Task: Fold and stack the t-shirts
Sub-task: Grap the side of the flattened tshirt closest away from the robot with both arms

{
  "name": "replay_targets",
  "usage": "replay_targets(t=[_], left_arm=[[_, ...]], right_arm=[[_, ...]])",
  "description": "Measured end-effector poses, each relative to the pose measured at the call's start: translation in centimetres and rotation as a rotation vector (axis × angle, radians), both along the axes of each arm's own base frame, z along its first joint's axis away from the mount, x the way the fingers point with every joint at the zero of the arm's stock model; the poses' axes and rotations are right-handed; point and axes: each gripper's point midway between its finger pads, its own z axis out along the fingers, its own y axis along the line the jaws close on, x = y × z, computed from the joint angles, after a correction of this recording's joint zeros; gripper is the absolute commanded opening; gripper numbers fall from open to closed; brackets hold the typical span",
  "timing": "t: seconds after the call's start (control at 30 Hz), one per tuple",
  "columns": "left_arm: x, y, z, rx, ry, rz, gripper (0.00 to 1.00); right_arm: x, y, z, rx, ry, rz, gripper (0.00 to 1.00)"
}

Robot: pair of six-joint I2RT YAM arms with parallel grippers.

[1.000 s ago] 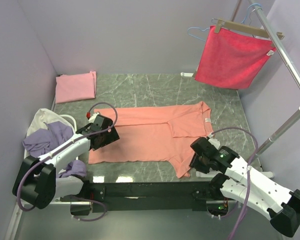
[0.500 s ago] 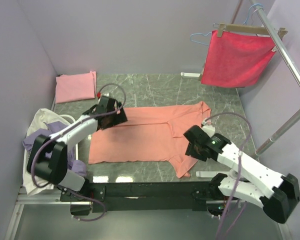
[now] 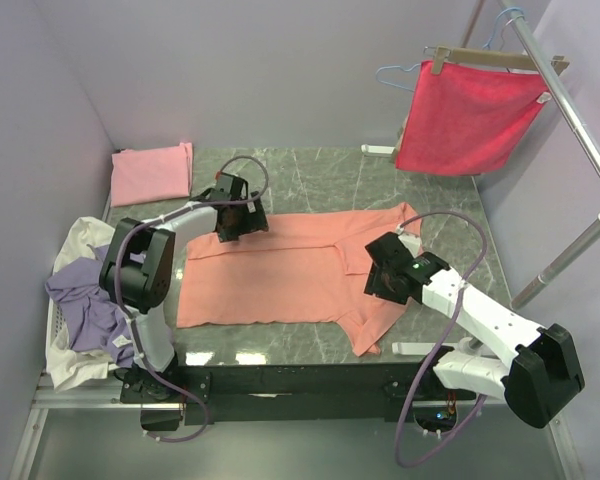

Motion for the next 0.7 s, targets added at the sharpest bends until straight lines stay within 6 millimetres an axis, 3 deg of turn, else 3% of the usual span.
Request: replay_targets(t=[0.17, 0.33, 0.47, 0.7], left_arm=[[1.6, 2.4, -0.2, 0.007, 0.014, 0.05, 0.99], [5.4, 5.7, -0.1, 0.025, -0.006, 0.123, 0.99], [7.4, 7.9, 0.0, 0.02, -0.022, 0.17, 0.99], [7.7, 8.3, 0.0, 0.026, -0.03, 0.167, 0.99]], right_arm=[[-0.7, -0.2, -0.9, 0.013, 0.029, 0.013, 0.57], [-2.6, 0.0, -2.7, 0.035, 0.105, 0.046, 0.56], [-3.6, 0.6, -3.1, 0.066, 0.147, 0.095, 0.54], [-2.6, 1.9, -1.4, 0.095, 0.114, 0.152, 0.55]])
